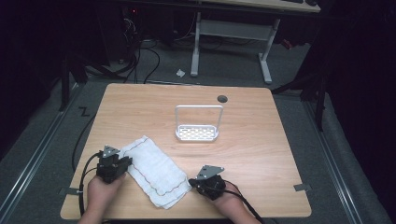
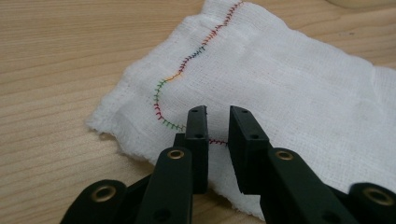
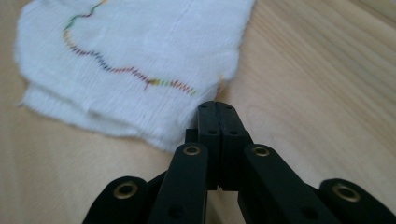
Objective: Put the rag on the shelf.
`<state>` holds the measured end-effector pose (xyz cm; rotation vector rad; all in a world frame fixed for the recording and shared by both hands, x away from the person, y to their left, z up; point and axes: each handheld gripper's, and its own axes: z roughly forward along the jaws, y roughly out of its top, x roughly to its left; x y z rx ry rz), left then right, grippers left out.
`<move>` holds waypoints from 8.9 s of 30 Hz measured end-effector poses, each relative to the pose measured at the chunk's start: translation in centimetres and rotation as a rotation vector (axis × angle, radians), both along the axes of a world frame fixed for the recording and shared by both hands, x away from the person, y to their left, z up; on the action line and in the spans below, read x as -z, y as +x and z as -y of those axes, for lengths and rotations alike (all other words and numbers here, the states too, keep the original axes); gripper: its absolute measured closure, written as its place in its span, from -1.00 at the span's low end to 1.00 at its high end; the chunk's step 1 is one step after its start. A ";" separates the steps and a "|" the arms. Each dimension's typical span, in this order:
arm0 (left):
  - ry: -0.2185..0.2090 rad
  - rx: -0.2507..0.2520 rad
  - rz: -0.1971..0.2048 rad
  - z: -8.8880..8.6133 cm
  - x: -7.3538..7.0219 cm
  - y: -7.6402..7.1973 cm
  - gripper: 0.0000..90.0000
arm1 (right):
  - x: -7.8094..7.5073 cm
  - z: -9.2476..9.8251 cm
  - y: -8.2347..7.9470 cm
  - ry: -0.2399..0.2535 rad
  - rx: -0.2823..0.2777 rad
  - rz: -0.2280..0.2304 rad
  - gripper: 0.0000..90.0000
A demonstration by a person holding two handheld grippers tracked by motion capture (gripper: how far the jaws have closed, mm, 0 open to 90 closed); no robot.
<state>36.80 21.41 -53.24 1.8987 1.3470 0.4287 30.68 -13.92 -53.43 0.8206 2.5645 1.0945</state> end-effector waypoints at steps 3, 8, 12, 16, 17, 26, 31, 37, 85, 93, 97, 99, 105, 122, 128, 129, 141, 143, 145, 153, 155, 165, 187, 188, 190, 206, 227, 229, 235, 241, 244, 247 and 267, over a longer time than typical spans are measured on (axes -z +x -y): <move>-0.014 0.013 0.026 -0.1 0.0 -0.7 0.61 | -0.1 0.1 -0.7 0.009 -0.005 0.002 1.00; -0.043 0.037 0.068 -0.6 -0.6 -1.7 0.48 | -1.7 -0.7 0.7 0.054 0.016 0.033 1.00; -0.054 0.041 0.044 -1.1 -0.2 -1.6 0.37 | -2.2 -3.1 3.5 0.046 0.019 0.019 1.00; -0.093 0.044 0.036 -1.4 -0.2 -1.7 0.31 | -1.0 -4.1 4.0 0.038 0.024 -0.019 1.00; -0.095 0.052 0.039 -1.5 -0.2 -1.7 0.31 | -1.0 -4.1 4.0 0.038 0.024 -0.019 1.00; -0.068 0.084 0.078 -0.7 -0.7 -2.0 0.27 | 0.0 -2.7 -0.3 0.060 -0.007 -0.026 1.00; -0.056 0.120 0.088 0.5 -0.7 -2.3 0.24 | 0.0 -1.8 -2.4 0.082 -0.025 -0.050 0.96; -0.051 0.134 0.106 0.6 -0.8 -2.2 0.20 | -0.9 -1.7 -0.2 0.130 0.015 -0.015 0.96; -0.009 0.474 0.013 13.8 0.1 -4.3 0.61 | -0.3 4.8 -0.9 0.016 0.112 -0.017 1.00; -0.047 0.376 0.099 12.8 -1.1 -3.1 0.18 | -0.3 4.6 -1.6 -0.018 0.113 0.019 0.98; -0.066 0.234 0.074 12.4 -0.7 -0.2 -0.06 | -0.2 4.8 -1.5 0.002 0.108 0.008 0.98; -0.080 0.234 0.054 12.9 -0.4 0.8 -0.13 | -0.2 4.7 -1.5 -0.006 0.101 0.019 0.98; 0.015 0.245 0.052 14.4 0.4 1.2 -0.06 | -0.2 4.8 -1.5 -0.002 0.100 0.016 0.98; -0.088 0.306 0.011 13.9 0.8 0.4 0.78 | -1.3 5.1 -1.1 0.093 0.170 0.017 0.83; -0.073 0.308 0.021 14.1 0.7 0.3 0.79 | -1.9 4.6 1.8 0.081 0.269 0.036 0.55; -0.075 0.309 0.020 14.1 0.7 0.3 0.79 | -1.9 4.4 2.6 0.067 0.285 0.039 0.50; -0.075 0.312 0.020 14.1 0.8 0.3 0.78 | -0.1 4.0 6.1 0.074 0.309 -0.051 0.33; -0.077 0.313 0.017 14.1 0.8 0.3 0.78 | 0.0 3.9 6.0 0.073 0.284 -0.037 0.43; -0.081 0.312 0.016 14.0 0.8 0.4 0.78 | 0.0 3.9 6.0 0.081 0.283 -0.043 0.49; -0.056 0.318 0.042 14.1 0.7 0.0 0.81 | 0.0 3.5 5.4 0.088 0.250 -0.009 0.90; -0.081 0.316 0.054 13.9 0.5 -0.2 0.82 | -0.4 3.9 5.1 0.133 0.259 -0.001 0.90; -0.111 0.315 0.116 13.5 -0.6 -0.9 0.83 | -1.1 4.0 4.1 0.166 0.266 0.066 0.90; -0.173 0.296 0.193 13.3 -3.3 -1.8 0.83 | -3.7 4.4 3.1 0.237 0.228 0.159 0.90; -0.175 0.298 0.203 13.5 -3.7 -1.9 0.83 | -3.9 4.4 3.0 0.241 0.228 0.165 0.90; -0.186 0.304 0.225 13.6 -4.6 -2.0 0.83 | -4.7 4.6 2.7 0.261 0.230 0.187 0.90; -0.221 0.327 0.391 14.6 -11.7 -1.2 0.84 | -11.5 5.4 3.0 0.317 0.262 0.332 0.90; -0.260 0.324 0.515 14.3 -18.0 0.0 0.84 | -18.4 5.8 3.9 0.388 0.269 0.462 0.90; -0.266 0.324 0.524 14.2 -18.5 0.2 0.84 | -18.7 5.8 3.9 0.390 0.269 0.469 0.90; -0.256 0.336 0.548 14.6 -19.7 0.7 0.85 | -19.8 6.1 4.2 0.400 0.283 0.489 0.90; -0.232 0.346 0.561 15.2 -20.3 1.4 0.85 | -20.6 6.7 4.7 0.404 0.298 0.484 0.90; -0.232 0.345 0.560 15.4 -20.4 1.8 0.85 | -20.9 7.0 5.1 0.405 0.311 0.485 0.90; -0.235 0.349 0.552 15.6 -20.5 2.5 0.85 | -21.0 7.1 5.4 0.405 0.321 0.481 0.90; -0.231 0.301 0.539 15.4 -22.1 7.7 0.85 | -22.0 6.4 10.8 0.392 0.369 0.478 0.90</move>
